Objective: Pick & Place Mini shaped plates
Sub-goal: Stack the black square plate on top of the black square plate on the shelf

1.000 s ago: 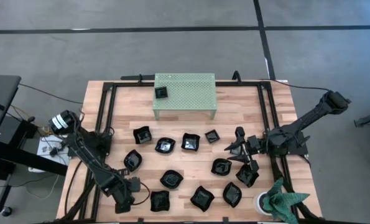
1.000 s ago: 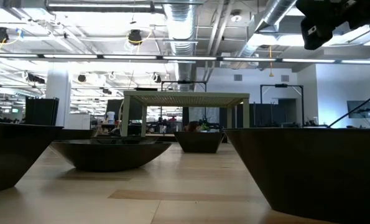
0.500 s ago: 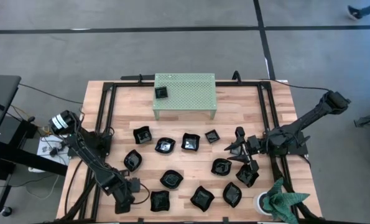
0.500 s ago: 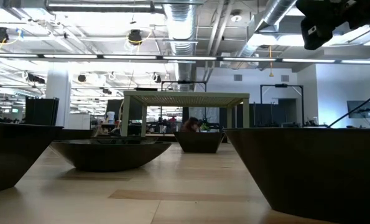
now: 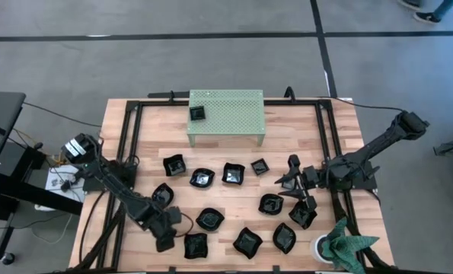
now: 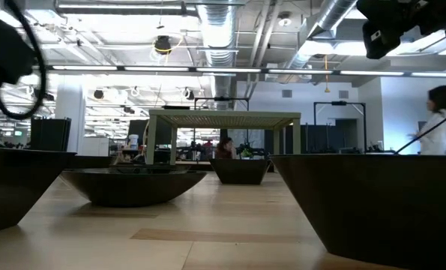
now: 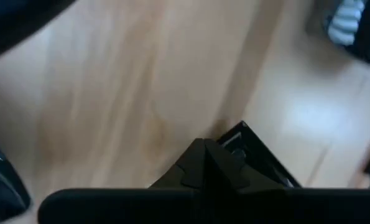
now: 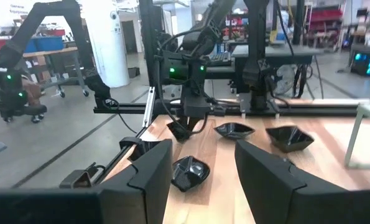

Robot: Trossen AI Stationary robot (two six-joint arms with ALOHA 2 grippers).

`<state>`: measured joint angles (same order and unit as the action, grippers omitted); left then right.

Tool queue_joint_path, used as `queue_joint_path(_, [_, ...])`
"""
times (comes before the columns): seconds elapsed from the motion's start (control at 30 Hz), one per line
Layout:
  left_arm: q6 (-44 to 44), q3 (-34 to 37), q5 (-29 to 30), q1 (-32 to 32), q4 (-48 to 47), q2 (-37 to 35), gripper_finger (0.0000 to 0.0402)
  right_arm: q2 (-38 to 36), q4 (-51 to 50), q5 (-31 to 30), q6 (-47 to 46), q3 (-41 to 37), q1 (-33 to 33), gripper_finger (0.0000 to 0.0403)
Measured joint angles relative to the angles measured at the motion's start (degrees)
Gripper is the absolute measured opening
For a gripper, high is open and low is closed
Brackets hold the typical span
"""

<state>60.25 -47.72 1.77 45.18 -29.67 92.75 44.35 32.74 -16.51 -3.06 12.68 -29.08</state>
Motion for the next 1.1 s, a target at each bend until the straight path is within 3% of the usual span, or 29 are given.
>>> queue_joint_path(0.13, [-1.29,0.00,4.45,-2.29,-0.01,-0.76,0.0007,-0.01,1.78,0.00,3.35,0.00,0.00,0.0171])
queue_joint_path(0.33, [-6.98,0.00,15.87,-5.99,-0.07,-4.91,0.0007,0.01,3.49,-0.02,3.66,0.01,-0.02,0.0171])
queue_joint_path(0.43, [-8.85,0.00,18.31,-7.78,-0.09,-8.16,0.0007,-0.01,3.50,-0.01,3.66,0.01,-0.02,0.0171])
queue_joint_path(0.77, [-5.46,-0.04,14.61,-4.92,0.83,-15.90,0.0020,0.00,3.23,0.00,3.62,0.01,-0.07,0.0171])
queue_joint_path(1.1, [13.53,-0.04,11.24,3.37,3.41,-6.64,0.0086,0.01,1.34,0.00,1.07,0.01,-0.07,0.0171])
